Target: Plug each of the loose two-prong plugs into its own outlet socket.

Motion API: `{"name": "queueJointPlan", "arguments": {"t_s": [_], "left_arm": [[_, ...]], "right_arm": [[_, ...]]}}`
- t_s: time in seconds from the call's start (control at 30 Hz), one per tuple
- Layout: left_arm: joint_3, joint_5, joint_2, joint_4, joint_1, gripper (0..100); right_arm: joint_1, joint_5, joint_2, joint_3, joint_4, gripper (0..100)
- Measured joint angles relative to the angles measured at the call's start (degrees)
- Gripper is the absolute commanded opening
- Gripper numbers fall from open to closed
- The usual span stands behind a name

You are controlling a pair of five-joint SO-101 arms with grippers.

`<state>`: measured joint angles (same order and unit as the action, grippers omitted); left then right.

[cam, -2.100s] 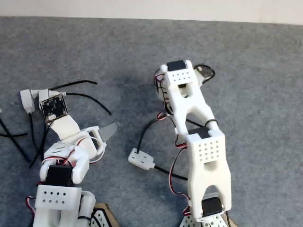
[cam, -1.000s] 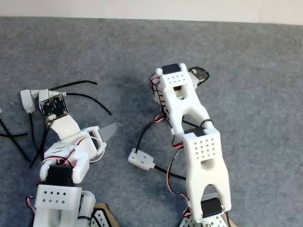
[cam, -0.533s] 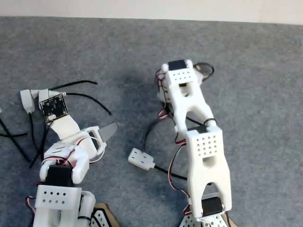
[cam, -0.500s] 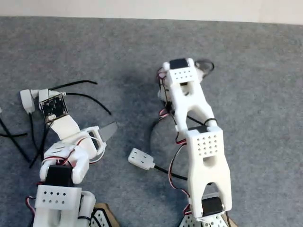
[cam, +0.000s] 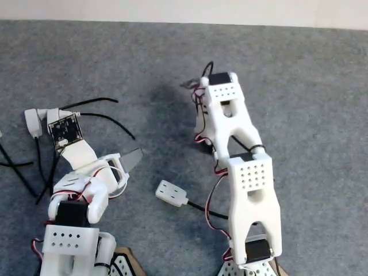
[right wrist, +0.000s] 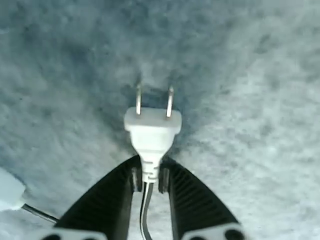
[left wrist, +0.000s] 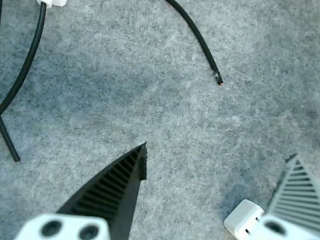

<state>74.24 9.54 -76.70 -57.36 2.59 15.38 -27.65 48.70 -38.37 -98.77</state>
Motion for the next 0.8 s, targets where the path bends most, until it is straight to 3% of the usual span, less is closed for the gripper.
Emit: {"name": "queueJointPlan", "arguments": {"t_s": [0.17,0.3,0.47,0.63,0.8], "left_arm": [[0.0,0.0,0.0,0.0,0.0,40],[0.0,0.0,0.0,0.0,0.0,40],[0.0,0.0,0.0,0.0,0.0,40],[0.0,0.0,0.0,0.0,0.1,40],[-1.3,0.0,0.0,0.0,4.3,40]], "right_arm": [[0.0,-0.2,0.0,0.0,-0.1,0.5],[1.0,5.8,-3.5,0.0,-0.1,0.5],[6.9,9.4,-14.5,1.0,1.1,0.5],[14.0,11.5,-27.7,14.8,9.4,0.5],[17.1,11.7,-44.5,39.7,26.5,0.5]]}}
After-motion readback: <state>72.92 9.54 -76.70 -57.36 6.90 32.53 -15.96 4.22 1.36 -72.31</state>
